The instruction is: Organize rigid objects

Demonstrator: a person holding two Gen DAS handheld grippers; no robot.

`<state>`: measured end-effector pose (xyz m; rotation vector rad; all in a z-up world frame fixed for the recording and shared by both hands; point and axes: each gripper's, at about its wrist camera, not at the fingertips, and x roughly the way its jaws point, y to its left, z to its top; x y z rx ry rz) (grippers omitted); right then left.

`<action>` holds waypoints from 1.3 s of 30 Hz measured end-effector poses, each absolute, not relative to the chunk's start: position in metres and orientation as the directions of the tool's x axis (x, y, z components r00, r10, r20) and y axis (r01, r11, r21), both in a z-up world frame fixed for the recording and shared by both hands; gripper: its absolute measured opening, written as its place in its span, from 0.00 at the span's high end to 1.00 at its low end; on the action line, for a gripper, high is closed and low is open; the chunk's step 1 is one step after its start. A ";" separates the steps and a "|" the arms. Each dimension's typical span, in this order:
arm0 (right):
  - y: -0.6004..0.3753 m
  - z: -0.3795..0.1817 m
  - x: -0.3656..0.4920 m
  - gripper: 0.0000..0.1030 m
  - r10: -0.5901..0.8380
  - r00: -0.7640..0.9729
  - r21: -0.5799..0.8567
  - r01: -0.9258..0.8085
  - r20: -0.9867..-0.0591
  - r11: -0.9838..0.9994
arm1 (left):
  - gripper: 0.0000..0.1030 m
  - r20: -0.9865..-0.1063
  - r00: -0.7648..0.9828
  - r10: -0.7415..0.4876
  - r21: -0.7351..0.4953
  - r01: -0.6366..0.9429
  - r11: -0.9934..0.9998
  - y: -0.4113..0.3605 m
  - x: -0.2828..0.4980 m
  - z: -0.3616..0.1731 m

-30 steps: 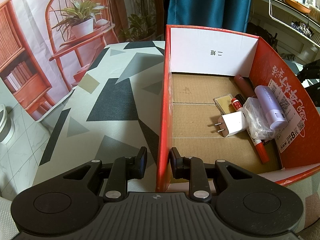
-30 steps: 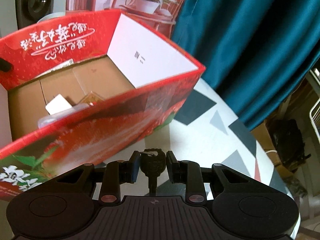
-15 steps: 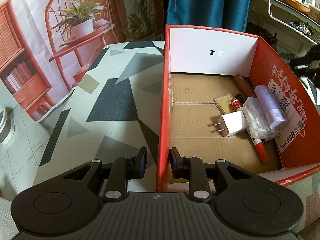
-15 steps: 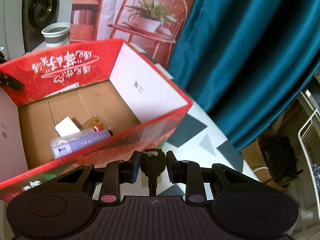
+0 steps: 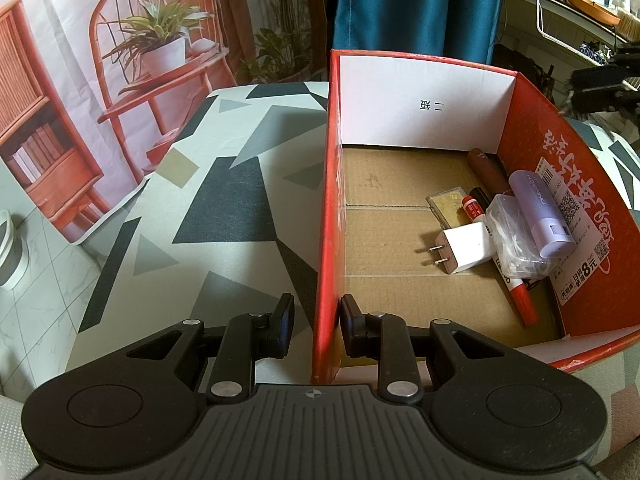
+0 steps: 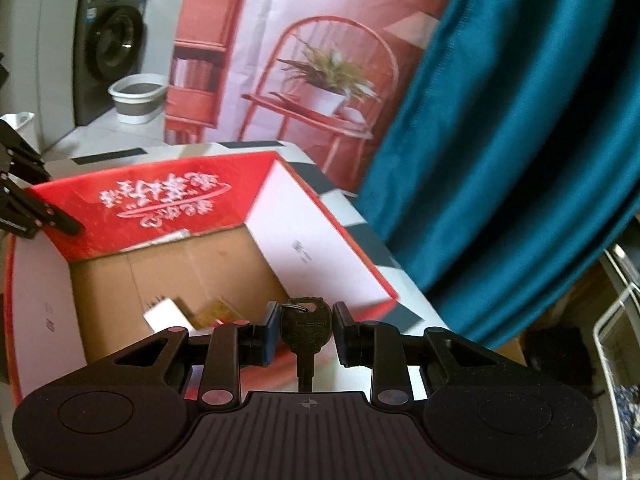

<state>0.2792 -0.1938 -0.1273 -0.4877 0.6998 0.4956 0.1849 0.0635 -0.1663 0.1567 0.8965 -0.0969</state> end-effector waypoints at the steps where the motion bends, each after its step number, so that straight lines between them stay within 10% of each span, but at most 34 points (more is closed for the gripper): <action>1: -0.188 -0.129 0.281 0.75 0.269 0.657 -0.253 -0.586 -0.704 0.770 | 0.73 -0.784 0.621 -0.019 0.095 0.149 0.984 0.064 0.185 -0.166; 22: -0.149 -0.172 0.293 0.93 0.276 0.571 -0.208 -0.639 -0.773 0.740 | 0.73 -0.784 0.621 -0.023 0.092 0.152 0.984 0.063 0.187 -0.167; 34: -0.154 -0.171 0.292 0.82 0.245 0.562 -0.203 -0.617 -0.790 0.760 | 0.73 -0.783 0.622 -0.024 0.090 0.152 0.984 0.063 0.187 -0.166; 39: -0.153 -0.171 0.290 0.59 0.235 0.553 -0.210 -0.623 -0.799 0.753 | 0.73 -0.782 0.622 -0.025 0.089 0.151 0.985 0.063 0.187 -0.166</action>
